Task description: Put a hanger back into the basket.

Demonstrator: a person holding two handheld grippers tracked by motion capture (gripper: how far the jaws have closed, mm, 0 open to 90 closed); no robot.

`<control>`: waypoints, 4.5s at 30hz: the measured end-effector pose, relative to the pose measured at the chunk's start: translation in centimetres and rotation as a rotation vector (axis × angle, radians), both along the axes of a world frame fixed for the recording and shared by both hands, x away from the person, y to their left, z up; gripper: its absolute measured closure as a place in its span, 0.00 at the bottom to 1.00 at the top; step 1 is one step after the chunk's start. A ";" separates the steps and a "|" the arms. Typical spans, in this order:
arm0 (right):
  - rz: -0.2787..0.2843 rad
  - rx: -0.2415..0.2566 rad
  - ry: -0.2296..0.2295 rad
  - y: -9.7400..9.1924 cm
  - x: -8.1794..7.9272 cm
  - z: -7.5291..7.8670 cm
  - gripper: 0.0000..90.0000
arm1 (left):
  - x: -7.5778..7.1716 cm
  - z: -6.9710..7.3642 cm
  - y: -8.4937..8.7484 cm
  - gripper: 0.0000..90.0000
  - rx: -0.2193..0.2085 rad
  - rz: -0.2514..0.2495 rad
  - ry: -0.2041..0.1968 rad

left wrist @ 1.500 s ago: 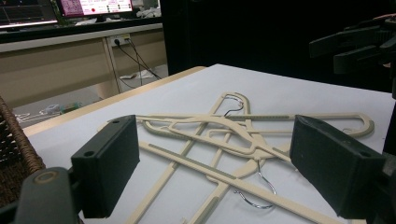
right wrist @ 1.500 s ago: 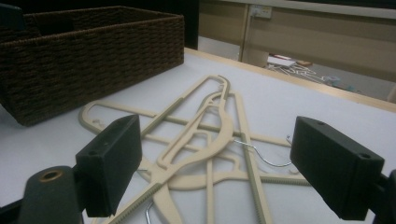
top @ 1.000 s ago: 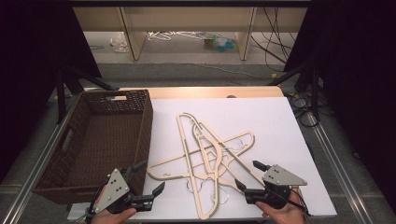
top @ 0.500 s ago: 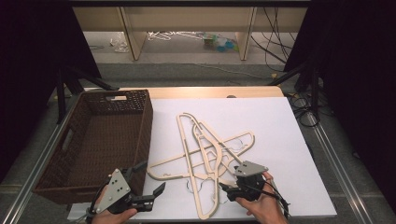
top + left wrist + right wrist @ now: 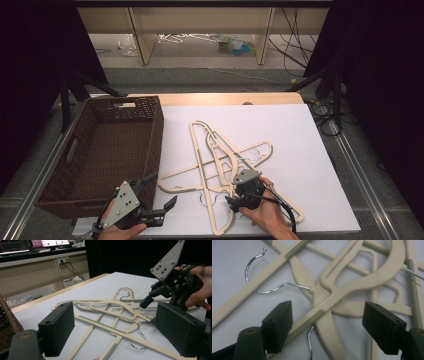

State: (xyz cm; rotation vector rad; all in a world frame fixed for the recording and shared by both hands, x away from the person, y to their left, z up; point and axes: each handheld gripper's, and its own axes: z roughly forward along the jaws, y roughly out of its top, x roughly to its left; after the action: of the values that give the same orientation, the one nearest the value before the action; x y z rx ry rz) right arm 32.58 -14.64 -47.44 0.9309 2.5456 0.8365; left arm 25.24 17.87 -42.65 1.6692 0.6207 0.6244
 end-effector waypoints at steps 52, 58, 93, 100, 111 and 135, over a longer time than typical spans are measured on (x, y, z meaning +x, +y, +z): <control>-0.182 0.147 0.224 -5.0 4.3 1.0 0.89 | -0.1 0.2 0.0 0.18 -0.004 -0.011 -0.005; -0.140 0.180 0.212 -5.7 4.2 1.7 0.90 | -0.1 0.2 0.0 0.18 -0.005 -0.010 -0.007; 0.092 0.202 0.101 -6.4 -0.5 5.5 0.95 | 8.8 -0.5 -10.1 0.28 0.213 -0.033 0.074; 0.111 0.182 0.107 -6.6 -1.2 5.9 0.95 | 10.2 -0.9 -11.5 0.33 0.290 -0.102 0.075; 0.162 0.162 0.074 -7.0 -1.6 6.3 0.95 | 11.0 -0.2 -12.8 0.57 0.408 -0.266 0.004; 0.063 0.265 -0.190 -12.0 -0.6 10.5 0.46 | 8.3 4.2 -14.0 0.95 0.536 -0.472 -0.051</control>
State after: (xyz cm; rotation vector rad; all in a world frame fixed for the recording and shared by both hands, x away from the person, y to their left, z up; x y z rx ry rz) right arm 31.95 -26.64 -36.92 0.8028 2.3492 1.2418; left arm 33.57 3.87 -38.48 2.1942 -0.0029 0.5064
